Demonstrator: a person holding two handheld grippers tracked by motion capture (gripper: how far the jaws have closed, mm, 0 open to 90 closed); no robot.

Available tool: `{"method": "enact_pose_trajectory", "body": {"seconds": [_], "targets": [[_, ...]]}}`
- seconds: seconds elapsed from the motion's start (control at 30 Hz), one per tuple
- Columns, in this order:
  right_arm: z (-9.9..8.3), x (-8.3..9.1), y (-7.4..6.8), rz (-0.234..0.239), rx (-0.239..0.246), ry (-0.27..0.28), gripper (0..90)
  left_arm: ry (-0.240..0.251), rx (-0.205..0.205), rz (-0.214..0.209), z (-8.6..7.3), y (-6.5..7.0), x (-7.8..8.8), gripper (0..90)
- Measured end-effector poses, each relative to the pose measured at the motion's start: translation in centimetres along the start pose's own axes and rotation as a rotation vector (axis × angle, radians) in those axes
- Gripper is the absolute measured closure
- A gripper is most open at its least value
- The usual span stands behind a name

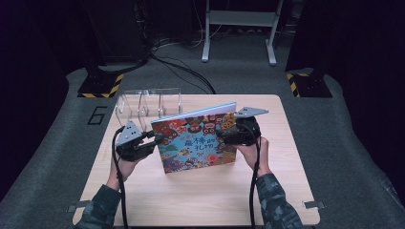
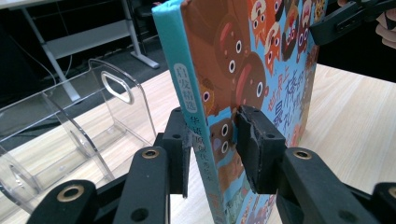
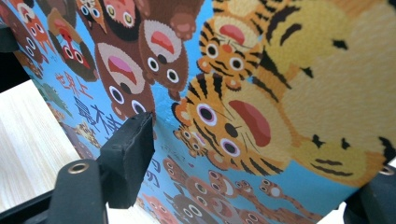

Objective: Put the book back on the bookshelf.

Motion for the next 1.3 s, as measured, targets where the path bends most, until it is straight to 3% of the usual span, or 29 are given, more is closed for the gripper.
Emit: {"method": "enact_pose_trajectory", "body": {"seconds": [0.23, 0.43, 0.63, 0.73, 0.93, 1.2, 1.3], "targets": [[0.0, -0.2, 0.0, 0.024, 0.005, -0.016, 26.6, 0.024, -0.008, 0.001, -0.4, 0.5, 0.6, 67.2], [0.0, 0.0, 0.1, 0.034, 0.014, -0.019, 26.8, 0.008, 0.028, -0.063, -0.1, 0.2, 0.3, 60.0], [0.1, -0.2, 0.3, 0.04, 0.016, -0.014, 26.6, 0.021, 0.065, -0.089, 0.8, 0.0, -0.5, 54.8], [0.1, -0.1, 0.3, 0.041, 0.012, -0.02, 26.2, 0.016, 0.04, -0.075, 1.2, -0.1, -0.6, 58.9], [0.2, 0.4, 0.3, 0.02, 0.024, -0.037, 23.8, 0.011, 0.0, -0.101, 1.3, 0.1, -0.3, 64.3], [0.3, 1.1, 1.4, -0.046, -0.008, -0.023, 18.2, 0.015, 0.001, -0.147, 1.4, 0.5, 0.0, 70.9], [0.4, 0.8, 1.4, -0.057, -0.021, -0.023, 15.7, 0.01, -0.022, -0.163, 1.5, 0.6, 0.1, 71.8]]}}
Point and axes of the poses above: each handheld gripper's, and its own axes: x roughly backward along the jaws, z roughly out of its top, y roughly to its right, the point moved 4 cm from there along -x, roughly forward along the jaws, and after that the axes turned 10 degrees about y, right-handed, at the moved point
